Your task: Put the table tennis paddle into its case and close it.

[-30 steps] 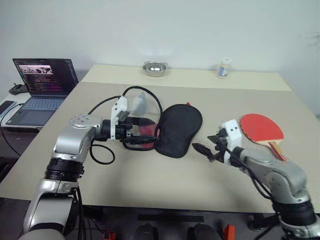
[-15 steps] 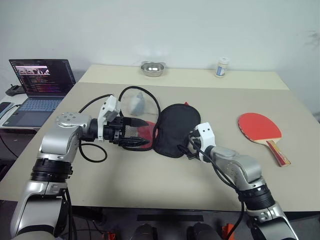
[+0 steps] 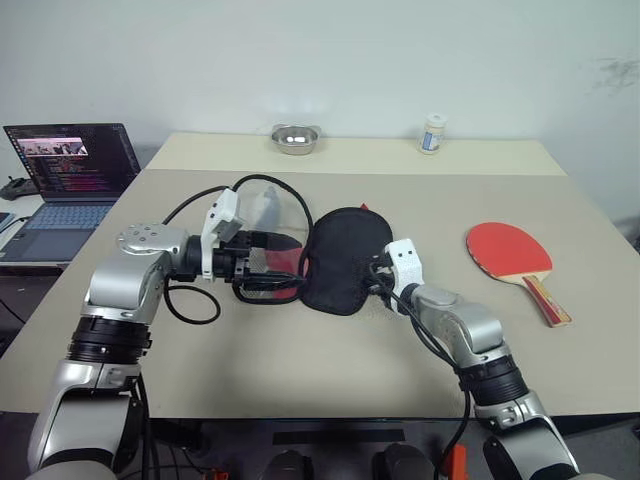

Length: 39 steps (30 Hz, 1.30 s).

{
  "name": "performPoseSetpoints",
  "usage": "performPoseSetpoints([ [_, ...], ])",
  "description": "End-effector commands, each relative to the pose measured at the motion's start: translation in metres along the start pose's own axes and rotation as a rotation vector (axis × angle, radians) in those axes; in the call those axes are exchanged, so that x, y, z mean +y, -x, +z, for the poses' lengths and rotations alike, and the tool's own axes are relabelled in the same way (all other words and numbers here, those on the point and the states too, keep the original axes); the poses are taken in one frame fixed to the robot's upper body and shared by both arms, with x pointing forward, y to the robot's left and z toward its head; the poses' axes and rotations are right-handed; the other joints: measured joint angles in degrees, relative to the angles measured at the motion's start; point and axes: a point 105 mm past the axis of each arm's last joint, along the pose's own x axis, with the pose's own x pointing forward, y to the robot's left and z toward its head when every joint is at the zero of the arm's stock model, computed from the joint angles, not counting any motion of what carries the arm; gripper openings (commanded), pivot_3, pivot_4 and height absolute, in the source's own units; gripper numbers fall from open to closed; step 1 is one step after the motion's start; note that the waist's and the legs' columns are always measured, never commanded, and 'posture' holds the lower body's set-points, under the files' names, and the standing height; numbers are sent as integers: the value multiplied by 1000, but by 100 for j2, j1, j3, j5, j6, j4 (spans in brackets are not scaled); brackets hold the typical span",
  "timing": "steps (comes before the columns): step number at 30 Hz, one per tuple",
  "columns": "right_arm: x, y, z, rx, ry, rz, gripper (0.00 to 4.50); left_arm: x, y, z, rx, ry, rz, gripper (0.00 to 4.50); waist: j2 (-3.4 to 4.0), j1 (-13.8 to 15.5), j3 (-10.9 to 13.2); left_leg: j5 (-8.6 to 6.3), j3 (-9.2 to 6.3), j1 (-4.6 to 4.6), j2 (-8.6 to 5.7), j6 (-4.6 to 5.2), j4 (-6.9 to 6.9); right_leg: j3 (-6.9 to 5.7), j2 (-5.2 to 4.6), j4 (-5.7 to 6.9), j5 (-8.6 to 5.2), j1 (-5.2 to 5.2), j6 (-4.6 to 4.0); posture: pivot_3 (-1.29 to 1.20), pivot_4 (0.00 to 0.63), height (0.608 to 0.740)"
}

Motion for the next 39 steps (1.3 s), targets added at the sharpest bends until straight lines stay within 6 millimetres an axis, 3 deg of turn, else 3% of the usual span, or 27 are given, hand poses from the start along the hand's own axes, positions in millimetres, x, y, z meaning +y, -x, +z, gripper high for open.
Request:
performPoseSetpoints([
  [1,-26,6,13,-48,-67,-109,38,-2,-5,15,-29,-71,-21,3941,0,10,0,0,0,0,-1,0,0,0,0,0,0,0,0,0,150,740],
  [7,-40,15,17,-74,-174,-166,38,-4,-13,16,-43,-80,-48,3941,0,26,0,0,-1,-2,-5,-1,-1,-1,-4,-2,0,1,0,0,150,740],
  [16,-80,65,8,-49,-243,-252,38,-11,-26,16,-60,-79,-115,3941,0,28,0,0,-3,-5,-6,-1,-4,-3,-5,-3,-2,0,-1,0,150,740],
  [24,-81,96,3,-52,-291,-289,38,-12,-35,17,-79,-81,-145,3941,1,-1,1,0,-5,-1,1,-1,-6,-1,-4,2,-4,-2,-2,0,150,740],
  [29,-81,101,1,-50,-304,-308,38,-11,-40,18,-84,-86,-158,3941,1,7,1,0,-5,-4,-4,-1,-7,-2,-3,-1,-15,-2,11,0,150,740],
  [34,-94,102,0,-39,-270,-354,38,-10,-42,19,-88,-92,-164,3941,1,7,1,0,-4,-3,-5,-1,-6,-2,-2,-1,-17,-1,16,0,150,740],
  [39,-96,107,8,-65,-212,-336,38,-9,-43,20,-95,-100,-159,3941,2,5,1,0,-5,-3,-4,-1,-8,-2,-1,-2,-17,-2,14,0,150,740],
])
